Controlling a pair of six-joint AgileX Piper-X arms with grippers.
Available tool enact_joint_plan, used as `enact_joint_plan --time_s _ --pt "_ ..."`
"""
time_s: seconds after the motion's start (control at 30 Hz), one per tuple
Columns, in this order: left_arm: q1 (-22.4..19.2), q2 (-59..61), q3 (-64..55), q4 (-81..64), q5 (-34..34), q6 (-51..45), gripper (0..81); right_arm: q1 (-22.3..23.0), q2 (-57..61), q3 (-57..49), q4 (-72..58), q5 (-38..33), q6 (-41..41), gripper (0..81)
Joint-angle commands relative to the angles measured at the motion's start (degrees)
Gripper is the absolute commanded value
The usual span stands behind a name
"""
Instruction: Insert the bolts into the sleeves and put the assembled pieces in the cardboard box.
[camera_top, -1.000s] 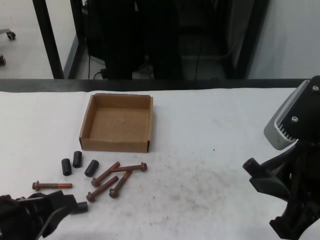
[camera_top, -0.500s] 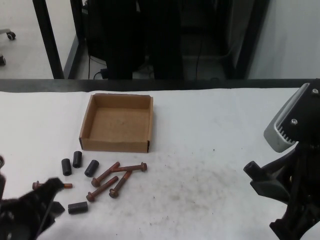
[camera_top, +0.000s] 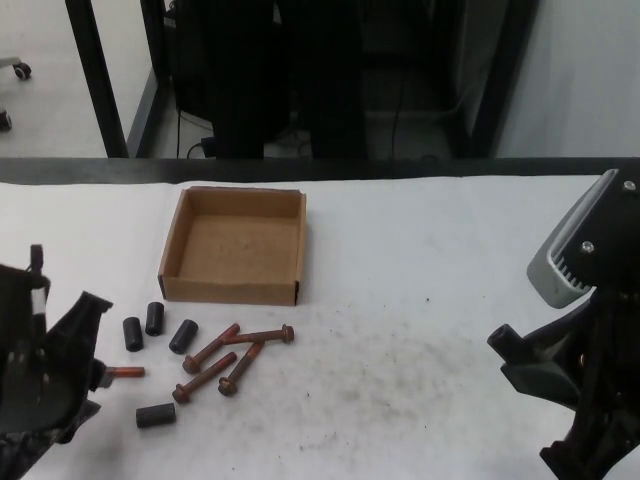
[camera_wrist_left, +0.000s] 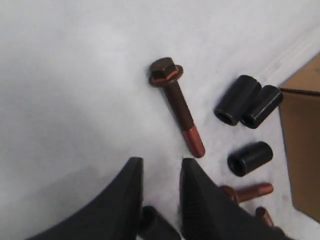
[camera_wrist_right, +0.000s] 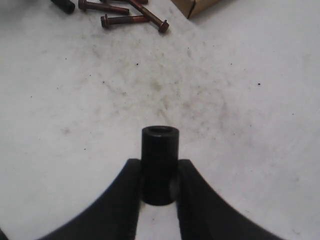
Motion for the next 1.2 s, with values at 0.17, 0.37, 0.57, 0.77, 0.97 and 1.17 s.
enact_joint_plan --time_s 0.17,0.37,0.57,0.77,0.97,1.17 --pt "2.4 3.1 -4.0 -0.6 -0.3 -3.2 25.8 0.0 -0.4 -0.2 -0.2 -0.5 -0.7 0.2" --pt "3.3 3.1 -4.2 0.6 -2.1 -6.2 25.8 0.0 -0.4 -0.2 -0.2 -0.5 -0.7 0.2" --pt "3.3 3.1 -4.2 3.9 -1.6 -8.4 25.8 0.0 -0.4 -0.2 -0.2 -0.5 -2.2 0.2" --pt "3.3 3.1 -4.2 3.2 -3.4 -11.2 25.8 0.0 -0.4 -0.2 -0.2 -0.5 -3.1 0.2" --pt "3.3 4.3 -4.2 0.6 -3.6 -11.3 25.8 0.0 -0.4 -0.2 -0.2 -0.5 -3.1 0.2" --pt "3.3 7.0 -4.3 -3.2 -1.3 -12.3 25.8 0.0 -0.4 -0.2 -0.2 -0.5 -3.1 0.2"
